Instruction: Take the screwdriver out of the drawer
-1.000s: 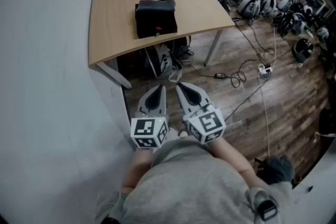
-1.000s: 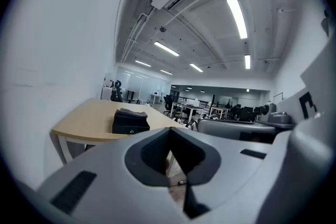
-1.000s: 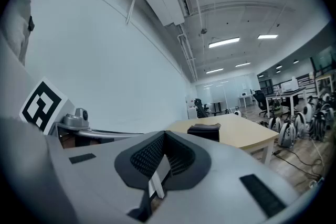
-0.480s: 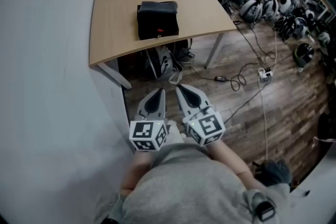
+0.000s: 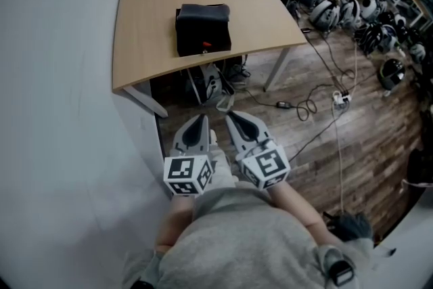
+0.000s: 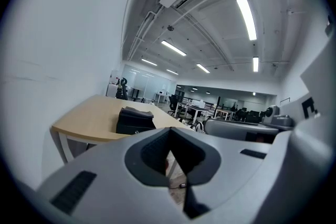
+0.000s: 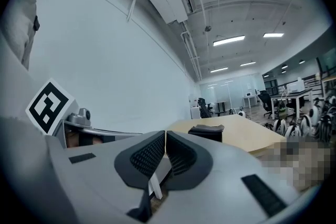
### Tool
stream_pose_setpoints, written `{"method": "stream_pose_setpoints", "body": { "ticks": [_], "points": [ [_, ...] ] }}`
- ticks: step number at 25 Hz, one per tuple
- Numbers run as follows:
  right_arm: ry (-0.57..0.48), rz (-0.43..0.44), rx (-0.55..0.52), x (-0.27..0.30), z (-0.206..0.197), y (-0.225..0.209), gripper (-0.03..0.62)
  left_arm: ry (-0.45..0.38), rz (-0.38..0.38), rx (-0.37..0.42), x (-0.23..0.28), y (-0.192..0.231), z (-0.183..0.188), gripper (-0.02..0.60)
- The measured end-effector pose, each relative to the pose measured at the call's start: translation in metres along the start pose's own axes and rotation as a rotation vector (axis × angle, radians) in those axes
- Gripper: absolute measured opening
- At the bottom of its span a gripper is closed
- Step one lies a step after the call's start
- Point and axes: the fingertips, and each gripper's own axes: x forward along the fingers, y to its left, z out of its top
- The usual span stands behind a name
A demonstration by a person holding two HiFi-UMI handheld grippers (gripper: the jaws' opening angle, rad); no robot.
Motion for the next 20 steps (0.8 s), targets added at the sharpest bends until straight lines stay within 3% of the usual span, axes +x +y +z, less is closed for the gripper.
{"method": "stream_pose_setpoints", "body": {
  "ticks": [4,20],
  "points": [
    [0.015,-0.034,0.015,0.023,0.000,-0.023,0.000,0.011,0.008,-0.010,0.025,0.017,0.004,0.002],
    [0.050,0.027,0.035,0.183,0.023,-0.093,0.000,0.026,0.005,-0.014,0.160,0.115,0.062,0.002]
  ]
}}
